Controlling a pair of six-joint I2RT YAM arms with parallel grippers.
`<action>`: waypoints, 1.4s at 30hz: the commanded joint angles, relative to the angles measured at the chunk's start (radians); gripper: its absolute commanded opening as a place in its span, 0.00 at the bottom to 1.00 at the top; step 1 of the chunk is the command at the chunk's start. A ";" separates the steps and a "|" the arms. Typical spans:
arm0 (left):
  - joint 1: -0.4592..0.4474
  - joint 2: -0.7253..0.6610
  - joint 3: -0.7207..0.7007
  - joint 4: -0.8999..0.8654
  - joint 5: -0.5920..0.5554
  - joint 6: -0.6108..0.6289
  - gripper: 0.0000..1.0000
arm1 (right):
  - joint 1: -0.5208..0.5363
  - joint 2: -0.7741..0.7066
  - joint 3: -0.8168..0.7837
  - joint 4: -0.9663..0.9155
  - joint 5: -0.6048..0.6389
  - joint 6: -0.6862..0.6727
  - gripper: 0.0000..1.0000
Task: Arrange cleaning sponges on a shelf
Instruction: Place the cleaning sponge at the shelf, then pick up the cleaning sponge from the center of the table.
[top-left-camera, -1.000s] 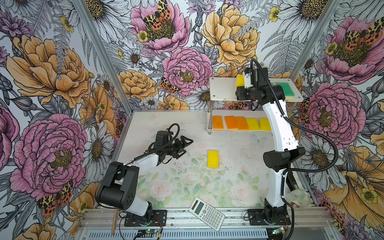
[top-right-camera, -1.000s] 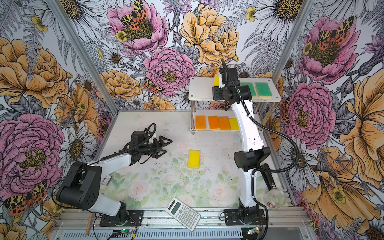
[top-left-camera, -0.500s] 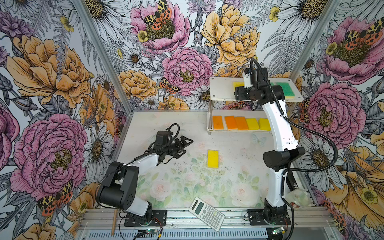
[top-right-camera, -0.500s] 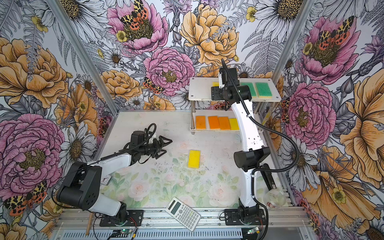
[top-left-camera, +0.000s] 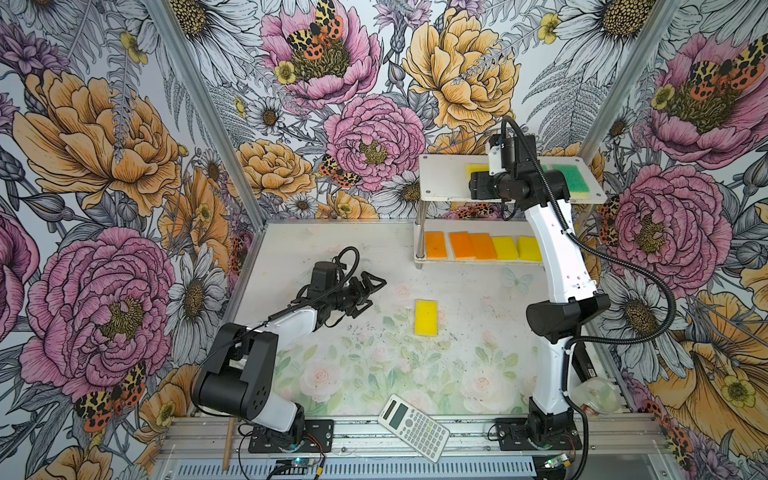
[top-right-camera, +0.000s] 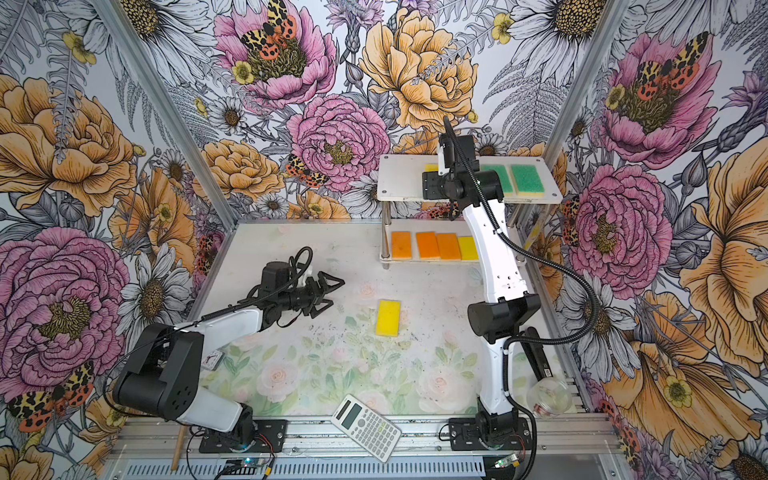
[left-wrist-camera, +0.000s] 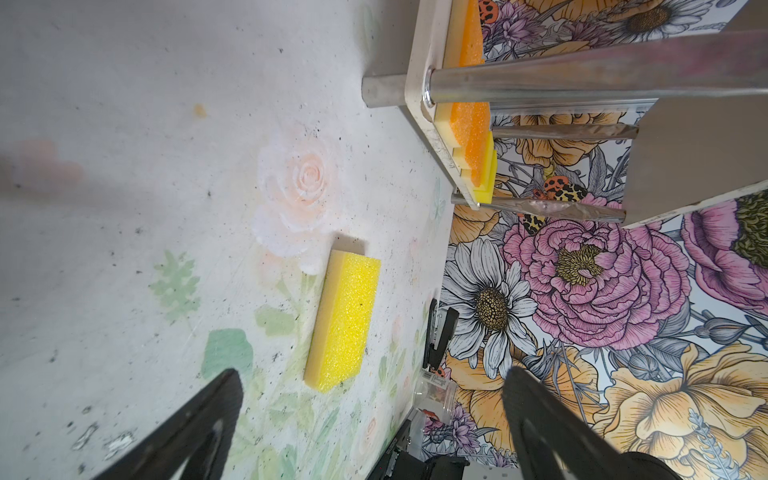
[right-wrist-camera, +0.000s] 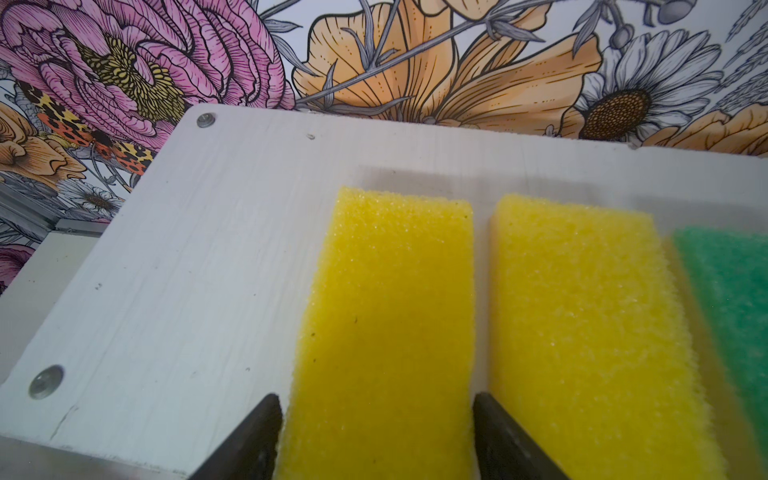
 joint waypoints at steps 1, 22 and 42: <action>0.012 -0.006 0.010 0.000 -0.014 0.026 0.99 | -0.006 -0.041 0.021 0.029 -0.012 0.002 0.74; 0.005 -0.030 0.005 0.000 -0.012 0.024 0.99 | -0.005 -0.258 -0.097 0.043 -0.107 0.057 0.99; -0.053 -0.008 0.002 -0.013 -0.061 0.037 0.99 | 0.225 -0.674 -1.106 0.187 -0.133 0.297 1.00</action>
